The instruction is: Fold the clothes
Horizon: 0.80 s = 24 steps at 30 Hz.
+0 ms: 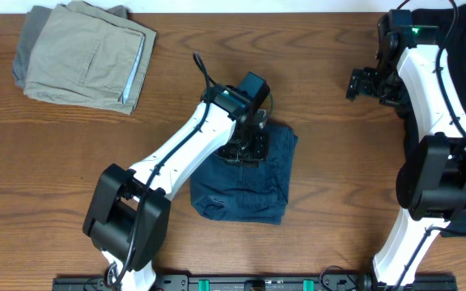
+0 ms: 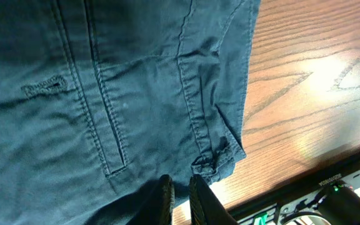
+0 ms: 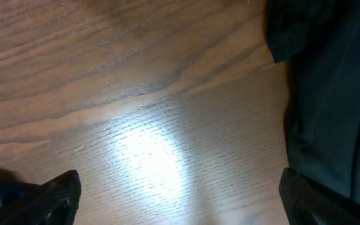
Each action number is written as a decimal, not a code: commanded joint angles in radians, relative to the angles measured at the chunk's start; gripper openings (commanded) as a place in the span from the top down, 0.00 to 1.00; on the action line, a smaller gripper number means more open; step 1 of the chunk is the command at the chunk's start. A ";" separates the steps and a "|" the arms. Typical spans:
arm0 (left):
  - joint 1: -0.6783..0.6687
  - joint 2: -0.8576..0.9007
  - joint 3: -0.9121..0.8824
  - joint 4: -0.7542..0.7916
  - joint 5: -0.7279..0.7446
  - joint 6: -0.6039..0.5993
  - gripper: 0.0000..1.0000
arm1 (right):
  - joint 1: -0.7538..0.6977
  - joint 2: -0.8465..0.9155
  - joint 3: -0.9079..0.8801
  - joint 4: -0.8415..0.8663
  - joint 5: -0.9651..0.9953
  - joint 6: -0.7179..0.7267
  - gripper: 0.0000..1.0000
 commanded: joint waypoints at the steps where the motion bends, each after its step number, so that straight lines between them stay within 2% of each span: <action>1: -0.012 0.005 -0.054 0.002 -0.015 -0.007 0.90 | -0.001 0.000 0.005 -0.001 0.017 -0.003 0.01; 14: -0.078 0.005 -0.301 0.182 -0.007 -0.119 0.91 | -0.001 0.000 0.005 -0.001 0.017 -0.003 0.01; 20: -0.105 0.005 -0.321 0.168 -0.008 -0.136 0.90 | -0.001 0.000 0.005 -0.001 0.017 -0.003 0.01; 21: -0.107 0.005 -0.320 0.162 -0.008 -0.146 0.93 | -0.001 0.000 0.005 -0.001 0.017 -0.003 0.01; 24: -0.108 -0.003 -0.319 0.129 0.004 -0.178 0.94 | -0.001 0.000 0.005 -0.001 0.017 -0.003 0.01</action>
